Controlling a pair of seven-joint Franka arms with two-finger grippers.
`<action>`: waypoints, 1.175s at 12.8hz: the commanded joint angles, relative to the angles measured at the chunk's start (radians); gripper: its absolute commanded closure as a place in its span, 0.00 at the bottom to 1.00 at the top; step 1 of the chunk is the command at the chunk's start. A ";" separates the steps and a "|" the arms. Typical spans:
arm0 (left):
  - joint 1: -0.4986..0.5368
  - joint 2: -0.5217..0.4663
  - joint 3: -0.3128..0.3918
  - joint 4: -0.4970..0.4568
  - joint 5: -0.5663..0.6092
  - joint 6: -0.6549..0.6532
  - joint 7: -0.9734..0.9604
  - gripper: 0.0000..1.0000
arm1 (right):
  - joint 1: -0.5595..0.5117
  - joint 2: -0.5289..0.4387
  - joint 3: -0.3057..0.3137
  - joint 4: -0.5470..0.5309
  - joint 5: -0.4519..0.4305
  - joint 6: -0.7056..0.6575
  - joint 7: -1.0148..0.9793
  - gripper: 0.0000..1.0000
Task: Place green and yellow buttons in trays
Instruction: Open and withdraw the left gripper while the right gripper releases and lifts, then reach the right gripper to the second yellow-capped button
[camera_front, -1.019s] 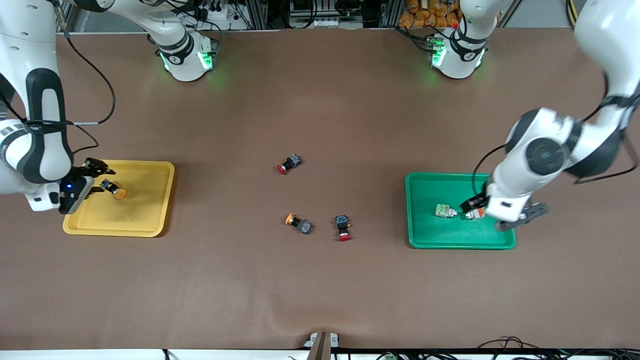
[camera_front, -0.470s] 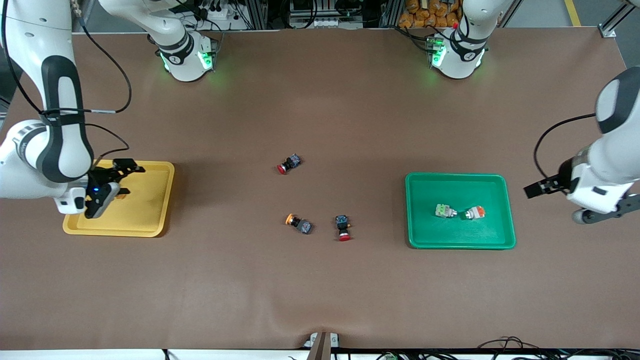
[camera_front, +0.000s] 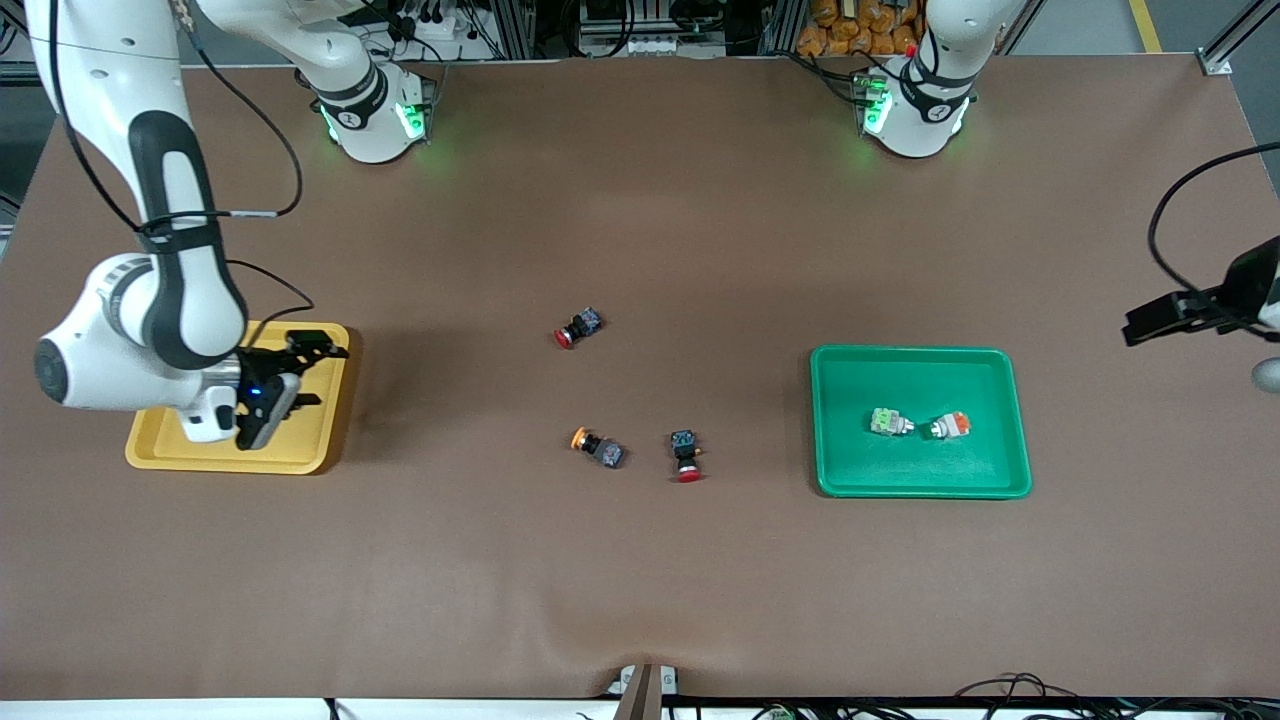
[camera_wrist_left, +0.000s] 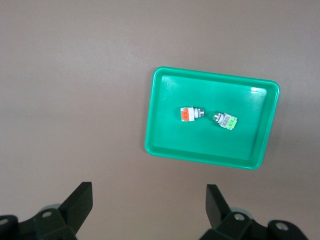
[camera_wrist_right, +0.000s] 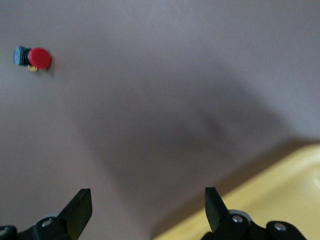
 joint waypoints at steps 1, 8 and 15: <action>-0.137 -0.053 0.127 0.006 -0.026 -0.008 0.044 0.00 | 0.018 -0.045 0.076 -0.029 0.016 0.086 0.112 0.00; -0.863 -0.308 1.001 -0.144 -0.344 0.021 0.119 0.00 | 0.043 -0.041 0.366 -0.024 0.000 0.420 0.550 0.00; -0.871 -0.372 1.003 -0.189 -0.365 0.023 0.119 0.00 | 0.135 0.158 0.454 0.140 -0.125 0.753 0.708 0.00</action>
